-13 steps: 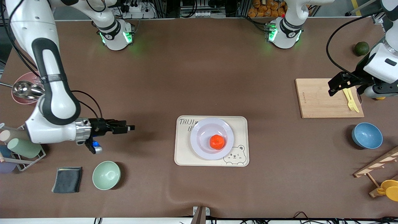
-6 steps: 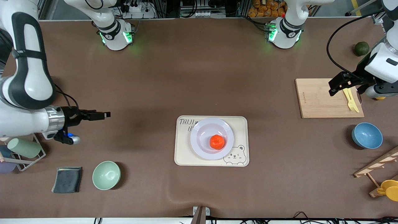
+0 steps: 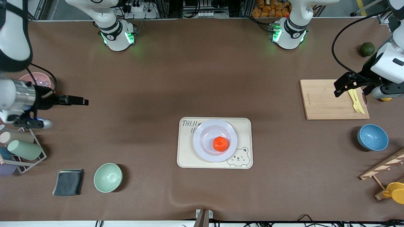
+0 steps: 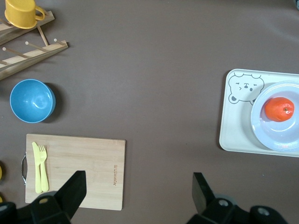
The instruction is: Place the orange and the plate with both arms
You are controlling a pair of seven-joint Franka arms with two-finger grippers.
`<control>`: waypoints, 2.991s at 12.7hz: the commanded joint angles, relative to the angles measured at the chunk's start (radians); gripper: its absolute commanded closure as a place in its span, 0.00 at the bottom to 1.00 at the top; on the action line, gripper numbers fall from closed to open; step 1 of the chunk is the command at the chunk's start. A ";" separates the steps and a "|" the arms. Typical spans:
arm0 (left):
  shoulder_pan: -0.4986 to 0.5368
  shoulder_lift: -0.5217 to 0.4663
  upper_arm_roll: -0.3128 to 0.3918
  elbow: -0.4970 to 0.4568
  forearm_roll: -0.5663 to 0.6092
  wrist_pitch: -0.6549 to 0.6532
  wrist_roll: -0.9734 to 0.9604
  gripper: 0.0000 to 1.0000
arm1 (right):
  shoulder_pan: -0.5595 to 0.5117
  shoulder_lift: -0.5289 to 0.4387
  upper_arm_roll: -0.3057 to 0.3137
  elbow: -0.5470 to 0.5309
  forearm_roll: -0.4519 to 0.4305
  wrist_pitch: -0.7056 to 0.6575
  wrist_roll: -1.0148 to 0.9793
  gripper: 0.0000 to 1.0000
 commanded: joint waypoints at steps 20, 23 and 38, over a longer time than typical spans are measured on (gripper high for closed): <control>0.014 -0.032 0.003 0.001 -0.026 -0.034 0.007 0.00 | 0.005 -0.231 0.031 -0.003 -0.240 -0.068 -0.005 0.00; 0.014 -0.025 0.003 0.039 -0.020 -0.046 0.005 0.00 | 0.007 -0.231 0.031 -0.003 -0.239 -0.065 -0.005 0.00; 0.040 -0.023 -0.002 0.079 -0.011 -0.114 0.008 0.00 | 0.011 -0.224 0.027 -0.003 -0.228 -0.067 -0.005 0.00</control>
